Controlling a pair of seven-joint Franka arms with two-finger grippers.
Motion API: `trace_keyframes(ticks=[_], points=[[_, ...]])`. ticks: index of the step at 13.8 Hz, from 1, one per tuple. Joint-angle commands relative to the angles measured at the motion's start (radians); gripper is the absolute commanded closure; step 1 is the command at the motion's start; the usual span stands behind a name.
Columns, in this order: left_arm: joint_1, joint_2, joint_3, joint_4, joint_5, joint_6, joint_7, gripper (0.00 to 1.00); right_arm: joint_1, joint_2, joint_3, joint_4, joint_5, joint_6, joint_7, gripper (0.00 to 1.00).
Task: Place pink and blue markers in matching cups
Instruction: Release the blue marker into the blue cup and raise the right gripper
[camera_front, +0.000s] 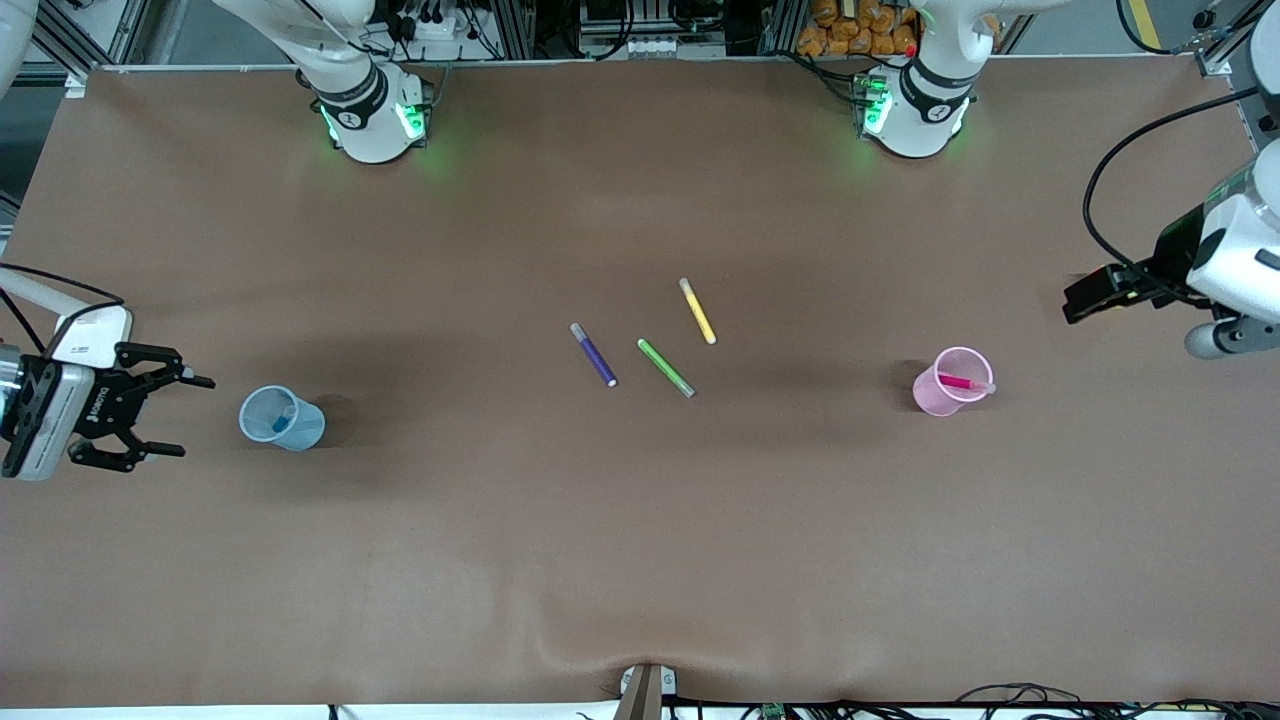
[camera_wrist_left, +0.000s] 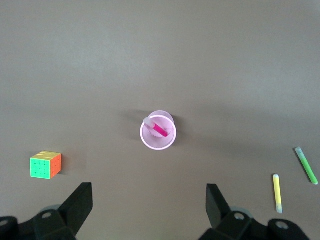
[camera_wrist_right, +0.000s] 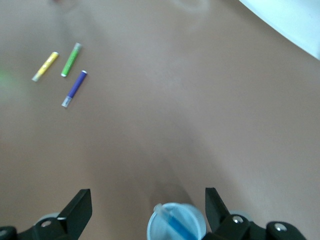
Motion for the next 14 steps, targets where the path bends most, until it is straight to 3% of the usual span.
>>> trace_keyframes(ticks=[1, 4, 8, 11, 14], points=[[-0.003, -0.098, 0.002, -0.100, -0.024, 0.013, 0.040, 0.00, 0.034, -0.097, 0.000, -0.017, -0.130, 0.008, 0.189, 0.00], [-0.034, -0.130, 0.056, -0.132, -0.027, 0.014, 0.052, 0.00, 0.086, -0.172, 0.002, -0.028, -0.269, 0.005, 0.377, 0.00], [-0.033, -0.150, 0.072, -0.127, -0.029, -0.012, 0.089, 0.00, 0.123, -0.296, 0.005, -0.118, -0.371, 0.000, 0.648, 0.00], [-0.034, -0.186, 0.068, -0.159, -0.029, -0.019, 0.097, 0.00, 0.153, -0.405, 0.003, -0.221, -0.389, -0.012, 0.939, 0.00], [-0.033, -0.204, 0.061, -0.167, -0.029, -0.041, 0.097, 0.00, 0.157, -0.436, -0.006, -0.229, -0.399, -0.089, 1.134, 0.00]])
